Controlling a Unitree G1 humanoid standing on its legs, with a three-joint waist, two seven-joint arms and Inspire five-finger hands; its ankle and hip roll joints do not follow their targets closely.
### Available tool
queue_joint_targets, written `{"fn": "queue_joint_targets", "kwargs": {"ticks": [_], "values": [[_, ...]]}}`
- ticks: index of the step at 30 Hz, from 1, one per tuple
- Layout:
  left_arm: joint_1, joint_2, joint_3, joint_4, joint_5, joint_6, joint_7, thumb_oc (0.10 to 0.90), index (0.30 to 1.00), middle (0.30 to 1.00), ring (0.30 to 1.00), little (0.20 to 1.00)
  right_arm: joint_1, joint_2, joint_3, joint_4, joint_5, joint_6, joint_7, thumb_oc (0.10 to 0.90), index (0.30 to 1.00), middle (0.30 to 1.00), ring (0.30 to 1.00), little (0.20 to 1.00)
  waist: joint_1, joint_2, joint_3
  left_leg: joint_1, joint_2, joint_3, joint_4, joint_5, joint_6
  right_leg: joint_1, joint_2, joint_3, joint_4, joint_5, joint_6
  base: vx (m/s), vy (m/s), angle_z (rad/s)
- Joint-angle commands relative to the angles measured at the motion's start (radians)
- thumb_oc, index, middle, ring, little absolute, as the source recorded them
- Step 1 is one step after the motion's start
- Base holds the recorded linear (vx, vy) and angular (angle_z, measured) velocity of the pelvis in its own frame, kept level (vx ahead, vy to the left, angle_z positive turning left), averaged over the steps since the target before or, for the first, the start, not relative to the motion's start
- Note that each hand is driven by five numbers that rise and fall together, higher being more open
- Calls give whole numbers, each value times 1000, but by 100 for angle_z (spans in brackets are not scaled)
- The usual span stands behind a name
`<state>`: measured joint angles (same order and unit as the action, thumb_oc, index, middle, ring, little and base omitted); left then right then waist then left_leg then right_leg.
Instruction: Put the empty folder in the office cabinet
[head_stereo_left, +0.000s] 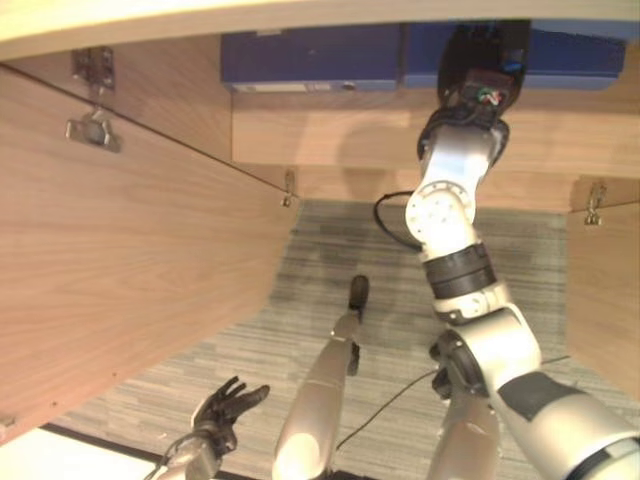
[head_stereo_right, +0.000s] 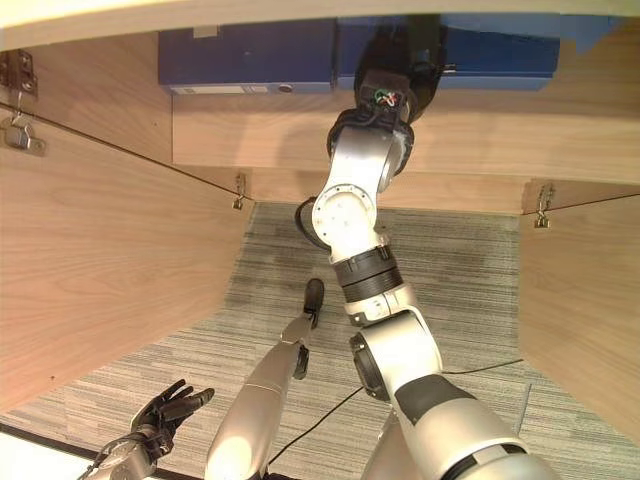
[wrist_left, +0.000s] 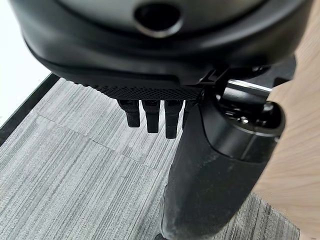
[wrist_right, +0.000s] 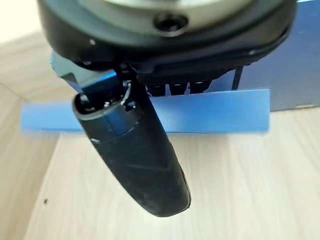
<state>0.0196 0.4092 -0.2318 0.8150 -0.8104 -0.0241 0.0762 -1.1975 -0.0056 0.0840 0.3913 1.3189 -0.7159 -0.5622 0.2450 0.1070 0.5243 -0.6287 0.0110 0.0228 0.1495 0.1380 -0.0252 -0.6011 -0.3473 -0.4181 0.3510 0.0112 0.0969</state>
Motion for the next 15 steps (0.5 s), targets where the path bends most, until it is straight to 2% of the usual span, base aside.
{"fn": "queue_joint_targets", "kwargs": {"ticks": [1,6,15], "values": [[74,71,-36,31,38,-6,37,800,900,900,900,900,-155,0,21,-154,-143,-31,27,800,900,900,900,900,10,-11,-29,21,22,-17,41,-155,-47,14,0,83,-71,25,65,0,0,0],[74,69,-34,34,33,-5,32,800,900,900,900,900,-145,-33,14,-153,-156,-25,9,800,900,900,900,900,5,-11,-27,21,20,-16,37,-155,-47,12,0,83,-73,26,66,0,0,0],[75,63,-15,65,27,2,28,800,900,900,900,900,-131,-140,30,-71,-125,20,32,800,900,900,900,900,-9,-28,-23,19,21,-12,38,-155,-49,13,2,87,-81,33,68,0,0,0]]}}
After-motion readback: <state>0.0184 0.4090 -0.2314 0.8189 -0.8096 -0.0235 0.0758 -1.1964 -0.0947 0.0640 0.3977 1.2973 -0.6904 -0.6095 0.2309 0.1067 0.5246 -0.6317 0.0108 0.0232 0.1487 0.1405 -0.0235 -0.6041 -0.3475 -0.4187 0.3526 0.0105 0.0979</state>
